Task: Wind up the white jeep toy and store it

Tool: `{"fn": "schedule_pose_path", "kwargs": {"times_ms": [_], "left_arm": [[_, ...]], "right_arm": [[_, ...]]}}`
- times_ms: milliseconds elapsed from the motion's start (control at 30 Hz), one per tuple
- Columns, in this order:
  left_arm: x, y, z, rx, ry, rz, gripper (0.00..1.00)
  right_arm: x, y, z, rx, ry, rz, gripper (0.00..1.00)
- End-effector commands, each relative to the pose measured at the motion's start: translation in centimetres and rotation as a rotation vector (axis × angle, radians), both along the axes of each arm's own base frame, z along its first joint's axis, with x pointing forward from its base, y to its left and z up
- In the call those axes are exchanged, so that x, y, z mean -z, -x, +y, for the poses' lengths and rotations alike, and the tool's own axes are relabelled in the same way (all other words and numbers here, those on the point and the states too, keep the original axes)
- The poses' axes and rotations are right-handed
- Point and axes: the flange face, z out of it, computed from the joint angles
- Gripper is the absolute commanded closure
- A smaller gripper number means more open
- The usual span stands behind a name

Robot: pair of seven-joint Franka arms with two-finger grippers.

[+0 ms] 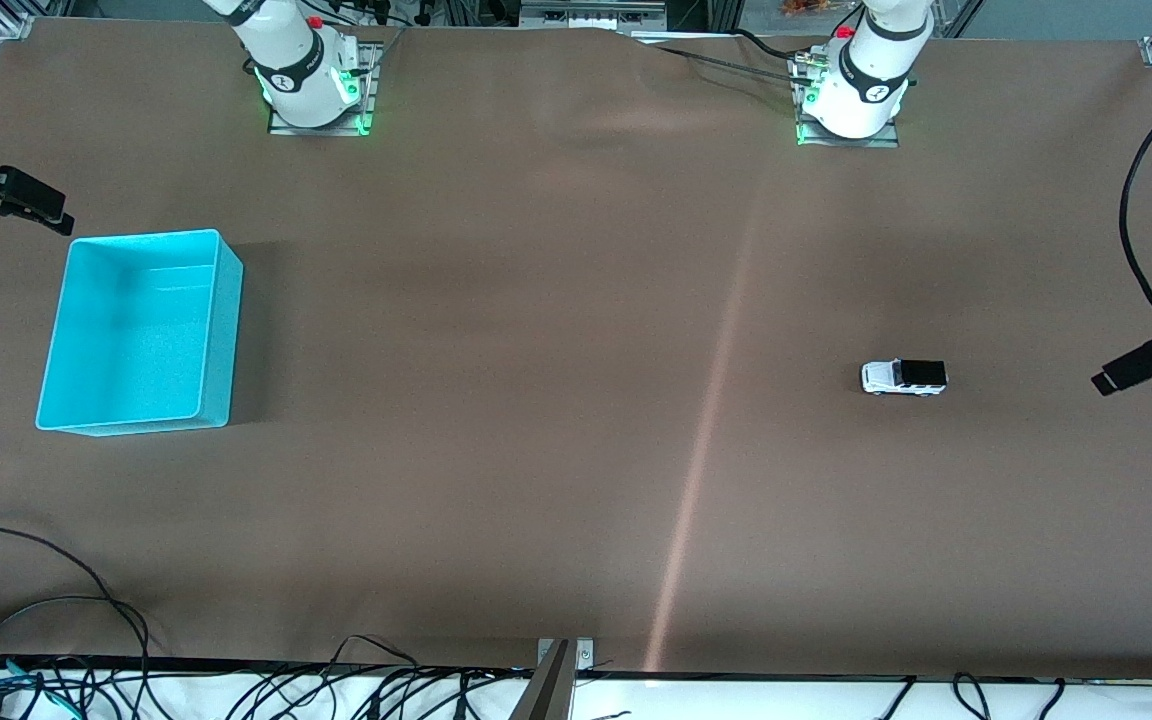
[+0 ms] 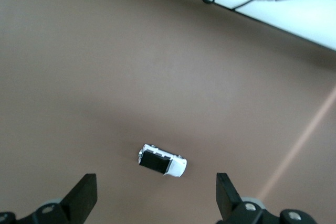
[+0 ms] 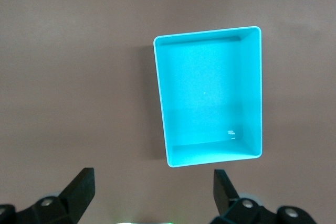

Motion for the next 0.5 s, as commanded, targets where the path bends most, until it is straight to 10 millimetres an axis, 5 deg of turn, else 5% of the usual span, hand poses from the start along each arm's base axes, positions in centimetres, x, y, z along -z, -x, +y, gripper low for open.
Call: {"fn": "schedule_pose_path", "kwargs": {"times_ms": [0,234,467], "left_arm": [[-1.5,1.7,0.0,0.143,-0.005,0.039,0.00],[-2.0,4.2,0.2,0.137,0.045,0.052,0.00],[-1.5,6.2,-1.8,0.155,0.019,0.082,0.00]], "right_arm": [[-0.8,-0.3,0.0,-0.010,0.019,-0.015,0.00],[-0.8,-0.3,-0.1,-0.005,0.014,-0.011,0.00],[-0.9,-0.4,0.0,-0.007,0.013,-0.017,0.00]]}}
